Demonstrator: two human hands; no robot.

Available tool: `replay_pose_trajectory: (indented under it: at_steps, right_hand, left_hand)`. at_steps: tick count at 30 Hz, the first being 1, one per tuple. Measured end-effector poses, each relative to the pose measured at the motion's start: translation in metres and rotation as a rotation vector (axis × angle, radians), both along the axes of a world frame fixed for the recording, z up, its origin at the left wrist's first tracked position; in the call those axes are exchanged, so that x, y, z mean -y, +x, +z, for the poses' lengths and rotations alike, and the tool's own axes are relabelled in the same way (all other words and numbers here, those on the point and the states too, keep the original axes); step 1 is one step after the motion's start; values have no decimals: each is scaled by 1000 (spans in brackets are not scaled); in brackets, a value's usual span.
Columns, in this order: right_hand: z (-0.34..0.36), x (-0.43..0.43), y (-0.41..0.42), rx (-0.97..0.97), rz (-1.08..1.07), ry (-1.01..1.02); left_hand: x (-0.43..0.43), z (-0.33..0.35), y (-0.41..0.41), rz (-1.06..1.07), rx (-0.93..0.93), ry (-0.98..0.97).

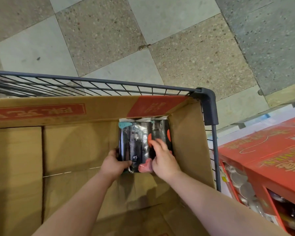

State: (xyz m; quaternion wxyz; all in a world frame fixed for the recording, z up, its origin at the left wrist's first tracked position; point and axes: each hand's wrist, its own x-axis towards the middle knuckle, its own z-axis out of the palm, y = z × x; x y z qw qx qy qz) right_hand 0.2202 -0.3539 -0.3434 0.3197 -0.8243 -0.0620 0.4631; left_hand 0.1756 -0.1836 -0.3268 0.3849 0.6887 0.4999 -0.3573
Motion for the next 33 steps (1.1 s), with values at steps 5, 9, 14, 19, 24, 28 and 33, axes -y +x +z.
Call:
replay_pose_trajectory:
  at_steps: [5,9,14,19,24,28,33]
  right_hand:
    - [-29,-4,10,-218,-214,-275]
    - [-37,-11,13,-218,-347,-338]
    - [-40,-11,7,-472,-741,-235]
    - [-38,-6,-12,-506,-841,-119]
    - [-11,-4,-19,-378,-846,-24]
    - [20,0,-21,-329,-914,67]
    - [67,8,-34,-248,-864,119]
  left_hand:
    - [-15,6,-9,51,59,58]
    - [-27,6,-17,17,50,149]
    - [-38,1,-21,-51,-9,206]
    - [-40,6,-24,-137,-15,184]
    - [-34,24,-27,-98,111,138]
    - [-31,50,-30,-31,182,99]
    - [-31,94,-41,69,317,58]
